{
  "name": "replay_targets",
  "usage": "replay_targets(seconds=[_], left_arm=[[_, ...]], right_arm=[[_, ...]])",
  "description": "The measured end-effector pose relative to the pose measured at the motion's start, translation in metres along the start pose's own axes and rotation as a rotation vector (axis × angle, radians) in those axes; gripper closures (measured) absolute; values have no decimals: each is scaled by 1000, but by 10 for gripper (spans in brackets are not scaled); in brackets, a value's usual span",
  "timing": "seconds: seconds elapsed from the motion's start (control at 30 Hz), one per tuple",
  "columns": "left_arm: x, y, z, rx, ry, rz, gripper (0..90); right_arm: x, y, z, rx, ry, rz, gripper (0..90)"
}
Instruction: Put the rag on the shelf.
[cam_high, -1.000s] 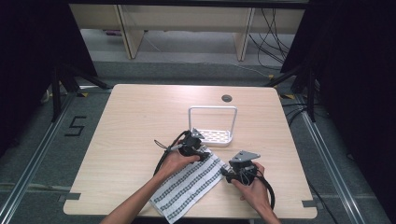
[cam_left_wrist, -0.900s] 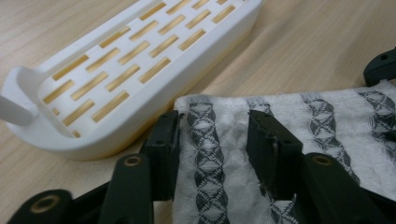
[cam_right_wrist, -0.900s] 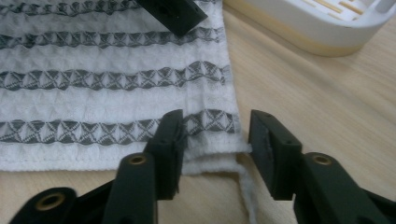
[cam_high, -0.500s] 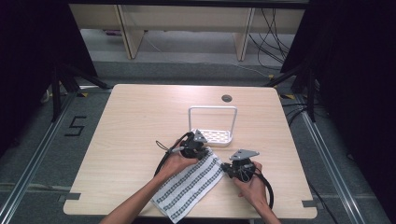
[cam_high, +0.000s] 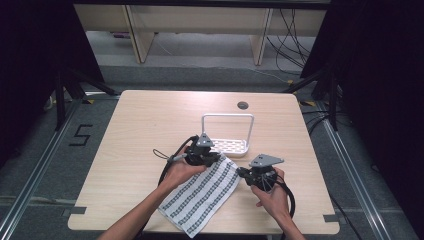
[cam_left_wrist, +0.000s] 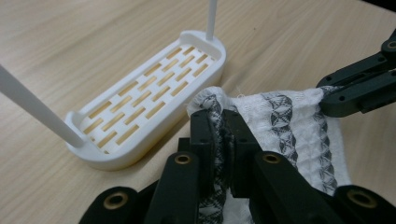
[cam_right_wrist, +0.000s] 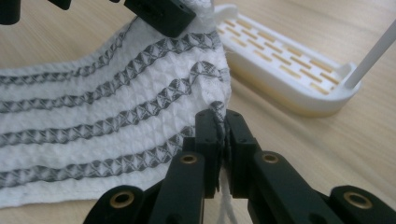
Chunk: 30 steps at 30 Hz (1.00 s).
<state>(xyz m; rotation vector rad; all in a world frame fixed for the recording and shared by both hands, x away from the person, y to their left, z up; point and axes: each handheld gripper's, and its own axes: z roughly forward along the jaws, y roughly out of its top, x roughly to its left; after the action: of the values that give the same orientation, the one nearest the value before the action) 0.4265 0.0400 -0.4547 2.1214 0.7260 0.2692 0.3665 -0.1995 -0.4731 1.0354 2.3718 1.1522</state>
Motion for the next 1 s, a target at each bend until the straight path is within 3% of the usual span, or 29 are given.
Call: replay_targets(seconds=[0.03, 0.07, 0.1, 0.13, 0.2, 0.3, 0.33, 0.37, 0.47, 0.53, 0.63, 0.67, 0.77, 1.0], left_arm=[[-2, 4, -10, -26, -6, 5, 833], [-2, 4, -10, -26, -6, 5, 833], [-6, 10, -20, -66, -18, -4, 833], [-6, 10, -20, -66, -18, -4, 833], [-9, 20, -36, -100, -18, 7, 833], [-10, 26, -45, -118, -10, 8, 833], [-10, 30, -50, -117, -10, 16, 832], [-12, 34, -54, -130, -1, 7, 832], [-15, 51, -71, -174, 9, -13, 832], [-15, 59, -79, -187, 15, -9, 832], [-16, 66, -85, -205, 21, -8, 831], [-17, 70, -88, -206, 26, -5, 830], [-18, 84, -96, -226, 48, 6, 829], [-12, 104, -96, -240, 74, -23, 827]], right_arm=[[1, 5, -7, -20, 3, 4, 864], [1, 5, -7, -20, 3, 4, 864], [2, 11, -14, -42, -5, 2, 864], [2, 11, -14, -42, -5, 2, 864], [-1, 22, -23, -79, -21, -22, 864], [-2, 31, -30, -85, -16, -12, 865], [-3, 41, -37, -114, -27, -41, 865], [-3, 41, -37, -114, -27, -41, 865], [-2, 63, -55, -129, -36, -39, 865], [-4, 75, -63, -154, -39, -64, 866], [-6, 86, -71, -171, -47, -66, 865], [-11, 97, -76, -204, -57, -104, 865], [-14, 111, -84, -205, -66, -114, 866], [-24, 141, -93, -207, -113, -120, 866]])
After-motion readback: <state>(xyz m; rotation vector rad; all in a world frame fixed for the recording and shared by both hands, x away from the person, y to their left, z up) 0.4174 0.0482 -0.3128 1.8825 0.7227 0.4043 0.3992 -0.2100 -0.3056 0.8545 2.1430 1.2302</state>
